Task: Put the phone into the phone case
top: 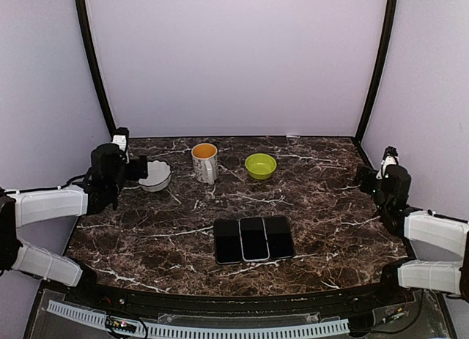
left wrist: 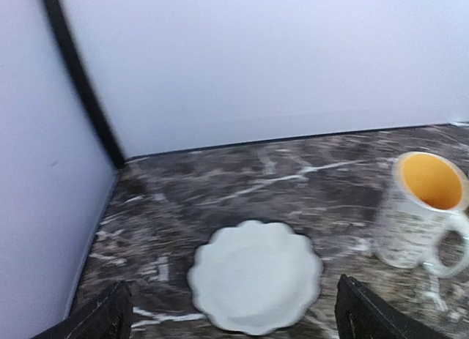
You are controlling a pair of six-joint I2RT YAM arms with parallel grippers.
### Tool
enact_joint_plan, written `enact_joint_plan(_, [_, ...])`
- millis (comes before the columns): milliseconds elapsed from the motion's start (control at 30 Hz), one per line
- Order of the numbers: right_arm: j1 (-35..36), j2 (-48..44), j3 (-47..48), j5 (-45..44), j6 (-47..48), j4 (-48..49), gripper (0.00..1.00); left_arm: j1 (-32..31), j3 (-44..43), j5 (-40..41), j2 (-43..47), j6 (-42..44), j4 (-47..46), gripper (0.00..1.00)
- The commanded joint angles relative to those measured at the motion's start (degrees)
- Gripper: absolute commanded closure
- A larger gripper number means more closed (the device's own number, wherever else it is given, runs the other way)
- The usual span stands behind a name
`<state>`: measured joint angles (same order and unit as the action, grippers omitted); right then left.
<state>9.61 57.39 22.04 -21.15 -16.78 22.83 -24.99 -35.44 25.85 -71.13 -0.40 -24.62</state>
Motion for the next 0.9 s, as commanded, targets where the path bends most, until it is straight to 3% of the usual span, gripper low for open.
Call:
enact_joint_plan(0, [-2.1,0.5,-12.0,-6.1,4.7,26.1,0.02,10.9,4.7,8.0,-0.2,0.7,-8.9,0.01])
enact_joint_plan(67, [-2.1,3.0,-16.8,-6.7,6.5,37.7,0.02,12.9,7.5,7.5,-2.1,7.2,-15.9,0.01])
enact_joint_plan(200, [-2.2,10.8,-18.8,-5.0,9.8,47.2,0.02,13.9,13.4,5.3,-8.0,12.9,-30.4,0.01])
enact_joint_plan(467, [-3.7,15.0,-18.7,2.2,14.2,52.8,0.01,14.1,20.9,-2.2,-15.9,11.9,-51.2,0.01])
enact_joint_plan(533, [-4.7,15.7,-18.8,3.4,14.3,53.9,0.02,14.1,21.6,-2.5,-17.7,12.3,-54.4,0.01])
enact_joint_plan(633, [-7.1,17.2,-19.1,6.3,13.5,55.9,0.02,15.4,21.2,-4.5,-17.1,10.7,-51.7,0.01])
enact_joint_plan(800, [-11.8,28.5,-20.3,9.2,11.1,70.1,0.02,18.3,22.4,-12.9,-16.6,8.5,-52.4,0.01])
enact_joint_plan(867, [-12.1,33.0,-19.2,11.5,11.6,73.5,0.01,19.5,25.1,-17.3,-18.7,8.5,-57.2,0.01])
